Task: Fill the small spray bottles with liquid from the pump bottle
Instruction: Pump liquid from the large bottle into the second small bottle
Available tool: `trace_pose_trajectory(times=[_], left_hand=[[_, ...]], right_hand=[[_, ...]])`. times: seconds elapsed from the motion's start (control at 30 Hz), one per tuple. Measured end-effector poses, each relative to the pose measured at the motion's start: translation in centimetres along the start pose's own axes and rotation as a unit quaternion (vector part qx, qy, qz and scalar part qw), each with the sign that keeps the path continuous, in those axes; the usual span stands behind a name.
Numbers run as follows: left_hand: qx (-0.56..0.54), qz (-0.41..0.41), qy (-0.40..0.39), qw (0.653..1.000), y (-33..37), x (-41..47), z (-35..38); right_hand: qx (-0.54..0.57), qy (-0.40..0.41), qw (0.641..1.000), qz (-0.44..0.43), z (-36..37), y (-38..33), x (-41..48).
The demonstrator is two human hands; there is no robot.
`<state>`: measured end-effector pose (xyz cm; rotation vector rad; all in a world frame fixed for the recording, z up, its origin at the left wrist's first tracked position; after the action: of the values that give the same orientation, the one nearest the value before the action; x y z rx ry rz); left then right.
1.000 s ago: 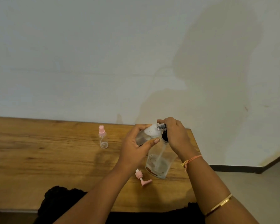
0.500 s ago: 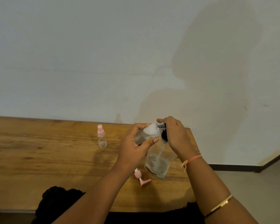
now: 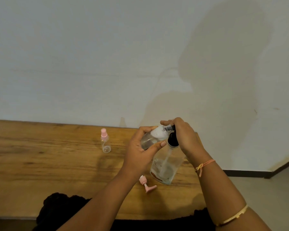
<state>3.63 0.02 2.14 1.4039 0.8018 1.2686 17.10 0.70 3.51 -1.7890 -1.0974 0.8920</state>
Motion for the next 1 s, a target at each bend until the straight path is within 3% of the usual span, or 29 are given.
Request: trace_pose_trajectory(times=[0.2,0.37,0.6,1.0], left_hand=[[0.044,-0.015,-0.003,0.999,-0.6,0.1,-0.5],[-0.015,-0.046,-0.001,0.999,-0.2,-0.1,-0.4],[-0.02,-0.064,-0.015,0.998,0.3,0.2,-0.7],[0.046,-0.065,-0.008,0.997,-0.1,0.1,-1.4]], right_hand=[[0.013,0.032,0.999,-0.01,0.5,0.2,-0.6],[0.038,0.024,0.999,-0.016,0.4,-0.7,-0.9],[0.08,0.075,0.992,-0.07,-0.7,-1.2,-1.2],[0.086,0.075,0.99,-0.081,-1.0,-1.0,-1.0]])
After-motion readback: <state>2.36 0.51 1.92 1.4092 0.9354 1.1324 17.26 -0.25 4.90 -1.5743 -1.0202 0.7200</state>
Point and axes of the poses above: each hand's wrist, its own x-axis towards the middle knuckle, its own z-axis out of the palm, y = z × x, the point moved 4 cm from there along x, towards the middle knuckle, and after that the axes turned 2 degrees about -x, right-handed, at the moved point
